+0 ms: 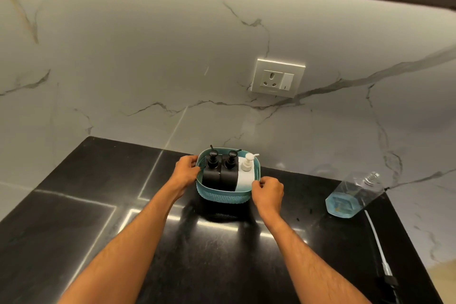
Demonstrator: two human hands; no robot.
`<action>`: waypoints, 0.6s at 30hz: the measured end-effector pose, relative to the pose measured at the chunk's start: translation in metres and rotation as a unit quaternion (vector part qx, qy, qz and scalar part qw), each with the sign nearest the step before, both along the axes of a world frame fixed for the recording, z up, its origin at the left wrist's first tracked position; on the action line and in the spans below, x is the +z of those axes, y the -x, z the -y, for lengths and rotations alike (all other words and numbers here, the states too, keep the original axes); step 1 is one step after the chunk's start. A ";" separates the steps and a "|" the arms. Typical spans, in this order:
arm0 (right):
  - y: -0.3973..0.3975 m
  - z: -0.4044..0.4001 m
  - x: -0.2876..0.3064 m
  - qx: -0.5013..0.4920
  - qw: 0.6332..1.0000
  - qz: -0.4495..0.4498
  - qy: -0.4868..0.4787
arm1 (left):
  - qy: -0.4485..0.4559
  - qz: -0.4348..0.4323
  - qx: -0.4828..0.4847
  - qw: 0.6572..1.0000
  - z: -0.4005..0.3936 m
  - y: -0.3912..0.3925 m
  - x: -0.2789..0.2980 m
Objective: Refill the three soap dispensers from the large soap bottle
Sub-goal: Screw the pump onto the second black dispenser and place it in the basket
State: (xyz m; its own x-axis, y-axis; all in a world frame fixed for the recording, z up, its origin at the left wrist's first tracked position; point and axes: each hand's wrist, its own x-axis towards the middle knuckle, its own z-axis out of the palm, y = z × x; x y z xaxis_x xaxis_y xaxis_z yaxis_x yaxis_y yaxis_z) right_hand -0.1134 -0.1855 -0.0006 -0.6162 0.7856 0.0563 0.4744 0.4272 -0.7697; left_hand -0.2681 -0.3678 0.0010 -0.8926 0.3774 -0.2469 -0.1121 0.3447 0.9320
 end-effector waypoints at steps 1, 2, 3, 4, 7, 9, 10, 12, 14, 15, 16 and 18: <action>-0.001 0.000 -0.001 -0.004 1.000 0.001 0.003 | 0.001 -0.002 -0.003 1.000 -0.004 0.003 0.000; -0.001 -0.002 -0.002 -0.009 1.000 0.002 0.007 | -0.001 -0.003 -0.004 1.000 -0.008 0.006 0.000; 0.000 -0.002 -0.003 -0.013 1.000 0.001 0.009 | -0.004 -0.002 -0.003 1.000 -0.012 0.008 0.000; 0.000 -0.003 -0.004 -0.017 1.000 -0.001 0.011 | -0.009 0.000 -0.004 1.000 -0.015 0.009 -0.001; 0.002 -0.003 -0.006 -0.015 1.000 0.005 0.016 | -0.011 -0.002 0.000 1.000 -0.020 0.011 -0.003; 0.004 -0.004 -0.007 -0.014 1.000 0.008 0.014 | -0.008 -0.008 0.000 1.000 -0.020 0.011 -0.006; 0.005 -0.005 -0.006 -0.015 1.000 0.009 0.012 | -0.007 -0.009 0.002 1.000 -0.020 0.011 -0.008; 0.008 -0.005 -0.004 -0.015 1.000 0.015 0.010 | -0.008 -0.008 0.006 1.000 -0.019 0.012 -0.011; 0.011 -0.005 -0.004 -0.011 1.000 0.023 0.009 | -0.010 -0.007 0.011 1.000 -0.018 0.012 -0.012; 0.013 -0.006 -0.005 -0.010 1.000 0.026 0.008 | -0.011 -0.007 0.012 1.000 -0.017 0.013 -0.012; 0.014 -0.006 -0.006 -0.011 0.999 0.029 0.008 | -0.013 -0.007 0.013 1.000 -0.017 0.013 -0.013; 0.016 -0.007 -0.009 -0.009 0.999 0.037 0.007 | -0.017 -0.005 0.013 1.000 -0.017 0.015 -0.014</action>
State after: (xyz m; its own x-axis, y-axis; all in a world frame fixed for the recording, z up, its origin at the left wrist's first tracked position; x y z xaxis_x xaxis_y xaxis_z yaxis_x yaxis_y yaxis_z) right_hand -0.1293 -0.1780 -0.0093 -0.6036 0.7973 0.0002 0.5381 0.4075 -0.7378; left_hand -0.2829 -0.3506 -0.0127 -0.9044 0.3623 -0.2254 -0.1110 0.3104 0.9441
